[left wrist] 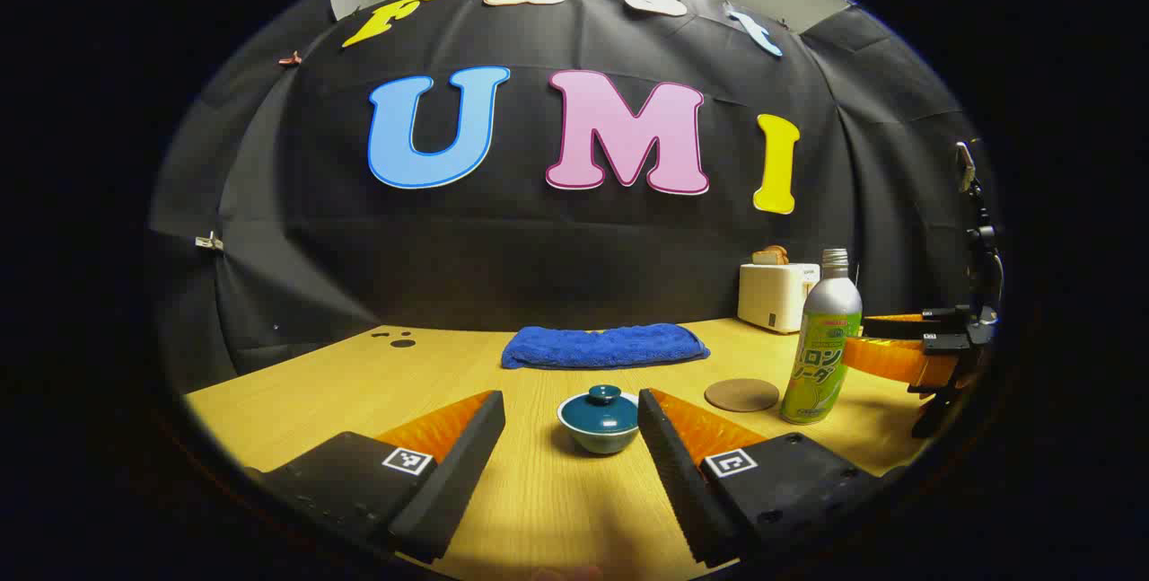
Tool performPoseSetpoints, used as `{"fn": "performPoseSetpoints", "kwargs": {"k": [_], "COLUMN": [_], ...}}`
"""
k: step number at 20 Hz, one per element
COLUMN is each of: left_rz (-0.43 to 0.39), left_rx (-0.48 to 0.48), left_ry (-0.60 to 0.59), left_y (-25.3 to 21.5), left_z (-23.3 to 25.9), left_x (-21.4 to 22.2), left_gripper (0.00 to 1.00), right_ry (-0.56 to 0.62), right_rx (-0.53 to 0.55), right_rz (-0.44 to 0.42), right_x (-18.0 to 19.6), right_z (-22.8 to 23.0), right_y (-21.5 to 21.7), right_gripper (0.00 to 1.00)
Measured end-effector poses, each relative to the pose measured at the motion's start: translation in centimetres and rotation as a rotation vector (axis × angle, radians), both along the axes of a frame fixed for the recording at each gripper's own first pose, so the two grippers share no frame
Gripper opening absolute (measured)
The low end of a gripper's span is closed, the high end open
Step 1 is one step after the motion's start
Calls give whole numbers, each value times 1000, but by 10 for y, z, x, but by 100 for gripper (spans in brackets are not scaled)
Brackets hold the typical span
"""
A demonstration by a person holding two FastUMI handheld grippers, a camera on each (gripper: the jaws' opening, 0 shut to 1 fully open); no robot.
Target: Open the teacup lid with one hand, grasp the water bottle and pour water into the teacup with the other hand; after pouring, place the water bottle on the coaster and then close the teacup lid.
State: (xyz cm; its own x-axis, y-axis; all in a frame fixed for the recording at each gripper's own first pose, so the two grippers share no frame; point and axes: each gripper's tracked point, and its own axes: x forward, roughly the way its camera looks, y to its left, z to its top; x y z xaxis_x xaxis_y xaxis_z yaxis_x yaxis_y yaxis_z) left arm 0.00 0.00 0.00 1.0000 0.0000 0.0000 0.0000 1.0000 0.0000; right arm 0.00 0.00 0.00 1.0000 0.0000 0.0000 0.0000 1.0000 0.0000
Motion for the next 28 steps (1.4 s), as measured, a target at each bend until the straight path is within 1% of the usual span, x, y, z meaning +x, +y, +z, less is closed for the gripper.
{"fn": "performPoseSetpoints", "kwargs": {"k": [13, 15, 17, 18, 19, 20, 23, 25, 28], "left_rz": [-7, -27, -92, -113, -115, -113, -116, -125, -144], "left_rx": [0, 0, 4, 16, 40, 66, 125, 145, 168], "left_ry": [-1, -3, -4, 6, 24, 48, 75, 82, 97], "left_y": [-8, -12, -23, -25, -24, -21, -21, -22, -27], "left_z": [1, 1, 2, 0, -2, -7, -9, -11, -15], "left_x": [6, 10, 18, 25, 33, 42, 60, 71, 78], "left_gripper": [94, 94, 94, 92, 90, 86, 83, 80, 70], "right_ry": [0, 0, 0, 0, 0, 0, 0, 0, 0], "right_rx": [1, 1, 1, 2, 1, 2, 2, 2, 2], "right_rz": [3, 3, 3, 2, 3, 2, 2, 2, 2], "right_x": [3, 3, 3, 3, 3, 3, 3, 3, 4], "right_z": [1, 1, 1, 1, 0, 0, 1, 0, 0], "right_y": [3, 4, 4, 4, 4, 4, 4, 4, 5], "right_gripper": [98, 98, 98, 98, 98, 98, 98, 98, 98]}}
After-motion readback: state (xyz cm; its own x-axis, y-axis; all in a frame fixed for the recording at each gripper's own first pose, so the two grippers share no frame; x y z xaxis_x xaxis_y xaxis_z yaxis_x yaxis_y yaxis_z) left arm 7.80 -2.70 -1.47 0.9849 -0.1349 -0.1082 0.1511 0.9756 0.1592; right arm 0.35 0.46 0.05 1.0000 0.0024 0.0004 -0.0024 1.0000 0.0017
